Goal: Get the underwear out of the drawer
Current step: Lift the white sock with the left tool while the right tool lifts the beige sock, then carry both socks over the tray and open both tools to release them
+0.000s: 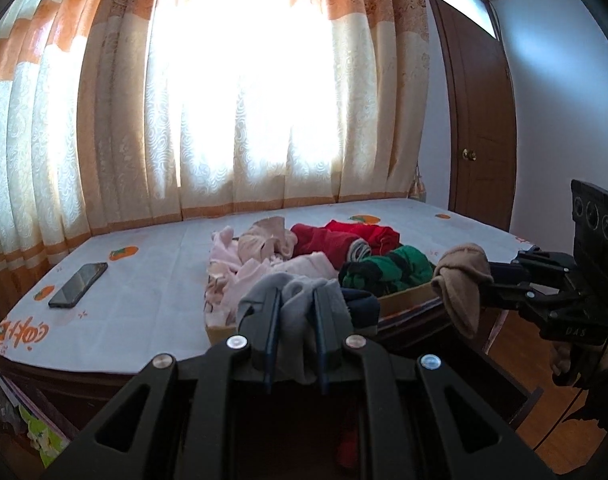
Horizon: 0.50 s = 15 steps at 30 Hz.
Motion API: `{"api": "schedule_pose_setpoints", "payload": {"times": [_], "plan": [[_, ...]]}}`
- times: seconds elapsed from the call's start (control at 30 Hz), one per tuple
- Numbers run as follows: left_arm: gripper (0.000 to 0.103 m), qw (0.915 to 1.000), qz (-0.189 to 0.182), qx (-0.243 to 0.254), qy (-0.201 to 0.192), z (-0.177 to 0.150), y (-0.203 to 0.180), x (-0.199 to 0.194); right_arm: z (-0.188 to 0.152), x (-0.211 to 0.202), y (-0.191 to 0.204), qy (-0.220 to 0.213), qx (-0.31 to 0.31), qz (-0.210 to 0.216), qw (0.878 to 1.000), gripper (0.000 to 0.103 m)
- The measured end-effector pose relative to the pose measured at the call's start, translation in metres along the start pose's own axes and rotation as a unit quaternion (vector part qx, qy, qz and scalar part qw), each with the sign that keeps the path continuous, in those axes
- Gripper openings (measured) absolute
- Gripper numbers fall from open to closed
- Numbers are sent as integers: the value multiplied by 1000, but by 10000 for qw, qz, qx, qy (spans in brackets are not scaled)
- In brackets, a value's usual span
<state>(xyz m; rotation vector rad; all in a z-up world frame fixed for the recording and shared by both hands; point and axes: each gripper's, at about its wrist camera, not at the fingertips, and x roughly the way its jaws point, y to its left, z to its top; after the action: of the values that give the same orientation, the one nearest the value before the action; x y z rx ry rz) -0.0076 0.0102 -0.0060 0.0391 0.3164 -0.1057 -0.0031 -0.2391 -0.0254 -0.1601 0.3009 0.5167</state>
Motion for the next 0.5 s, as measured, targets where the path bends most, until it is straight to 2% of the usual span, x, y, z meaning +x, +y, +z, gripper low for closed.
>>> {"api": "schedule_pose_setpoints", "payload": {"times": [0.5], "plan": [[13, 9995, -122, 241, -171, 36, 1, 22, 22, 15, -30, 157, 245, -238, 9993, 31]]}}
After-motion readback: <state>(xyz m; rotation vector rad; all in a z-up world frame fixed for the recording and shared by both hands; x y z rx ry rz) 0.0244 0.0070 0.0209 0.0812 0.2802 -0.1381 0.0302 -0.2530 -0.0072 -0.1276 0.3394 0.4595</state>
